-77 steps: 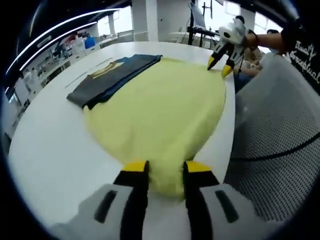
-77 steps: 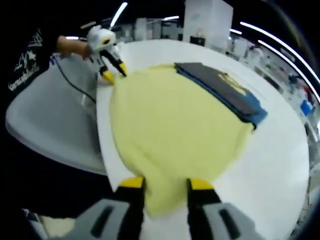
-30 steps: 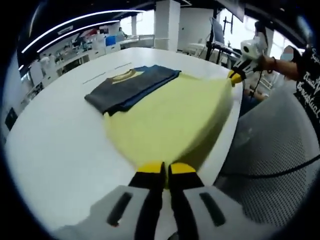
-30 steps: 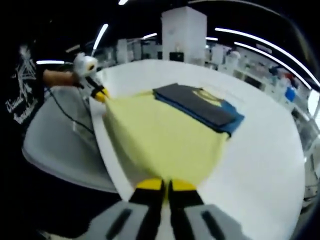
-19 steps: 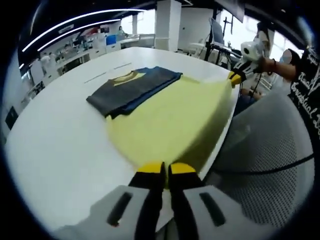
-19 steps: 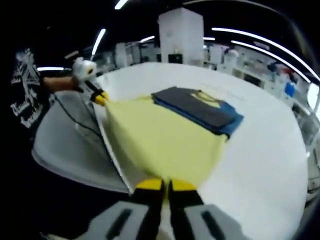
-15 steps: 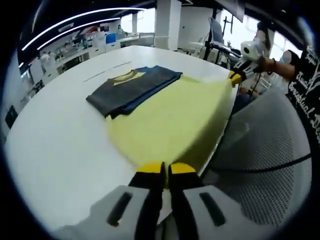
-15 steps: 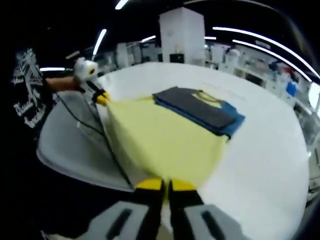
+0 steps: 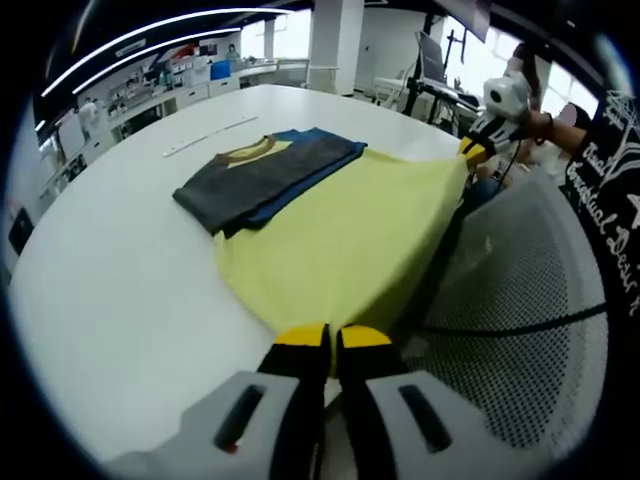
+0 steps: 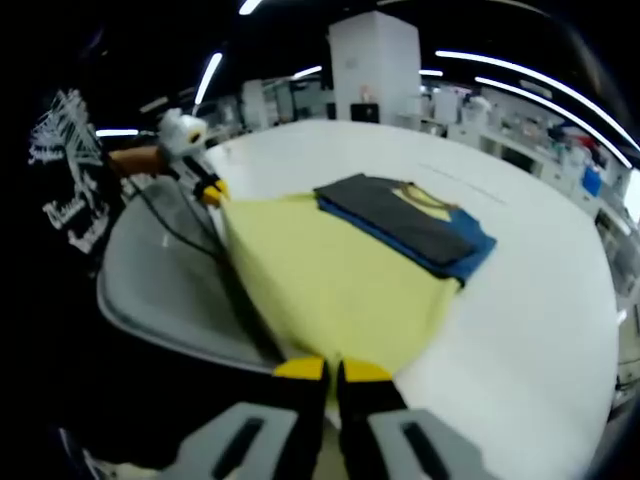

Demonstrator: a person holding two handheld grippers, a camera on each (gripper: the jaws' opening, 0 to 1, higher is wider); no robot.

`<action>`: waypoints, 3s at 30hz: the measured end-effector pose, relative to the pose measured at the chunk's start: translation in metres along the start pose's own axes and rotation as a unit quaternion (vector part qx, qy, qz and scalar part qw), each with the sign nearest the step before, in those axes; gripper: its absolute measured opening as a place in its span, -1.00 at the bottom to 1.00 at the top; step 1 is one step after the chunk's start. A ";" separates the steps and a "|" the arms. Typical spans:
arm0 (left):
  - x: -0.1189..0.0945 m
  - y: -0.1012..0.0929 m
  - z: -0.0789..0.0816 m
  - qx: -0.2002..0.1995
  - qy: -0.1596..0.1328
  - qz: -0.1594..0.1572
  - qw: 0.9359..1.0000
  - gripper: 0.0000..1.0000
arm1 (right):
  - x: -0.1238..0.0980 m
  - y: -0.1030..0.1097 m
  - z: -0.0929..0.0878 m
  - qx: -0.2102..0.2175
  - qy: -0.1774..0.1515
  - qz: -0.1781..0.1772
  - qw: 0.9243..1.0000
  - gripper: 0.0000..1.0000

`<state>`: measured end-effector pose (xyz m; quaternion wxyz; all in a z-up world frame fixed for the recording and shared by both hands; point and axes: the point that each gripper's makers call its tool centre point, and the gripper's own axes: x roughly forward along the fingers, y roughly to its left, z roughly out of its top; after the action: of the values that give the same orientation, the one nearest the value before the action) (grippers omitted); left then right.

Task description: Fold the garment on the visible template until the final outline fits inside the template.

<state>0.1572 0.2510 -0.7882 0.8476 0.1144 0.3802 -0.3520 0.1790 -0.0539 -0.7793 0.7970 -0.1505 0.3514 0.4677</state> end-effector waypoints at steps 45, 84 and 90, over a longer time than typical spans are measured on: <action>-0.007 0.074 0.106 0.068 -0.041 0.051 0.995 -1.00 | -0.005 -0.083 0.099 -0.117 -0.035 -0.108 0.987 -1.00; 0.018 0.171 0.201 0.050 -0.131 0.115 0.983 -1.00 | 0.019 -0.190 0.199 -0.154 -0.082 -0.182 0.968 -1.00; 0.034 0.190 0.207 0.039 -0.129 0.119 0.984 -1.00 | 0.033 -0.209 0.204 -0.156 -0.068 -0.195 0.966 -1.00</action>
<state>0.4199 0.2761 -0.6849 0.9201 0.1456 0.2378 -0.2751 0.4526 -0.0249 -0.6761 0.8615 -0.3066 0.1829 0.3611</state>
